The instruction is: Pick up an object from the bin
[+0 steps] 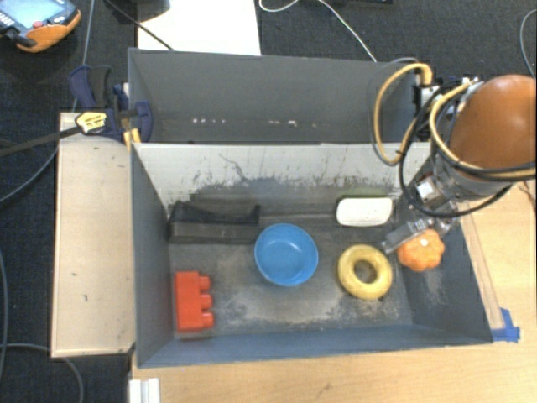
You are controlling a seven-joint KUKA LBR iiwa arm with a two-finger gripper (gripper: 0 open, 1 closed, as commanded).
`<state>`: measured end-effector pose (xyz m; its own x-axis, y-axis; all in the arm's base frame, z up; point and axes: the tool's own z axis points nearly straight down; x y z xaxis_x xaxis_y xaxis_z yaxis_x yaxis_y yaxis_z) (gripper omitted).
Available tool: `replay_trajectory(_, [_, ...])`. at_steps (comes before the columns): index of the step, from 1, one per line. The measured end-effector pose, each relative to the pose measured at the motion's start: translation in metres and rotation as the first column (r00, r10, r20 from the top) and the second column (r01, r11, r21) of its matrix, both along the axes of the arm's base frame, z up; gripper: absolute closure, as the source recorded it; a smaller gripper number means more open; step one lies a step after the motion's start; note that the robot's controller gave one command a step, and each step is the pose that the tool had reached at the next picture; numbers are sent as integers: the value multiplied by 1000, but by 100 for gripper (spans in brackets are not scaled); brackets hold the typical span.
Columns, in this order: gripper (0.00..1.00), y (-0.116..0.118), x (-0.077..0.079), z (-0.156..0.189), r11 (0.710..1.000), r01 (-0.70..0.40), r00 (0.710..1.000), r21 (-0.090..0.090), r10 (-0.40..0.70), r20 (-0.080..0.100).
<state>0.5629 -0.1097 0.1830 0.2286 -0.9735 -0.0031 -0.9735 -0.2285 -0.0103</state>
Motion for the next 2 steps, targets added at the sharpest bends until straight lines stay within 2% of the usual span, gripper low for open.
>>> replay_trajectory(1, [100, 42, -15, 11, 988, -154, 988, 1, 154, -1])
replay_trajectory(2, [100, 5, 6, -23, 872, -489, 872, 0, 489, -1])
